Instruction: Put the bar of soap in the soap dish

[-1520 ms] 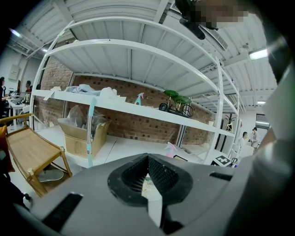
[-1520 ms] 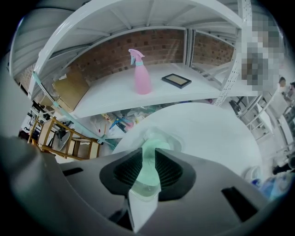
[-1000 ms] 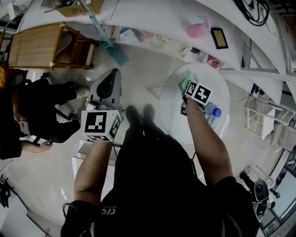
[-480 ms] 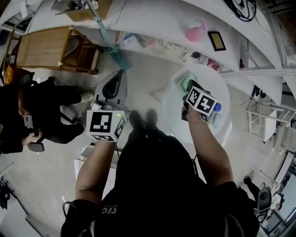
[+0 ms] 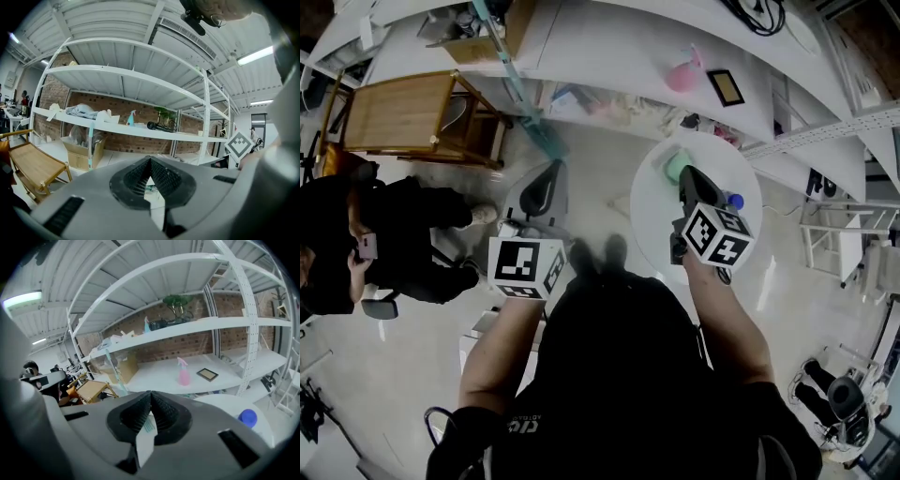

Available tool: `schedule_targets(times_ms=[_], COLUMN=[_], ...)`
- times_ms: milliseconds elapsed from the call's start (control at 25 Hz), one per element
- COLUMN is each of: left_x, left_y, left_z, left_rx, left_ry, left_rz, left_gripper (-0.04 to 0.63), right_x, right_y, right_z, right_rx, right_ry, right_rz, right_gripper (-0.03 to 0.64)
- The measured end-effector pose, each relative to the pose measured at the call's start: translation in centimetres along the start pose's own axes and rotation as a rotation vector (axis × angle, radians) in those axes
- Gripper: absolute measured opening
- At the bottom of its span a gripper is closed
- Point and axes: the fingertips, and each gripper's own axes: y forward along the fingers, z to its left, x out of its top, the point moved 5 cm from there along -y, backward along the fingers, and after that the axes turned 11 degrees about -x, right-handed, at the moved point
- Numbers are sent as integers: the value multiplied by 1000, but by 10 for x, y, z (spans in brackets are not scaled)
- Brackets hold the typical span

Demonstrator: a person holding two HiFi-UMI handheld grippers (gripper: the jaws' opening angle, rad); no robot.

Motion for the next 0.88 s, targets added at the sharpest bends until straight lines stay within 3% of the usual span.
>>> schedule_targets(times_ms=[480,880], left_x=[30,62], left_y=[-22,-38], left_z=[-43,-80], left_rx=[32,98], left_ry=[55,97], left_rz=[-53,-97], left_gripper=[6,6], right_x=[48,63], right_y=[-90,-126], right_z=[13,-5], right_rx=[156,268], right_ry=[-189,-235], right_rz=[-258,-343], right_gripper=[15,15])
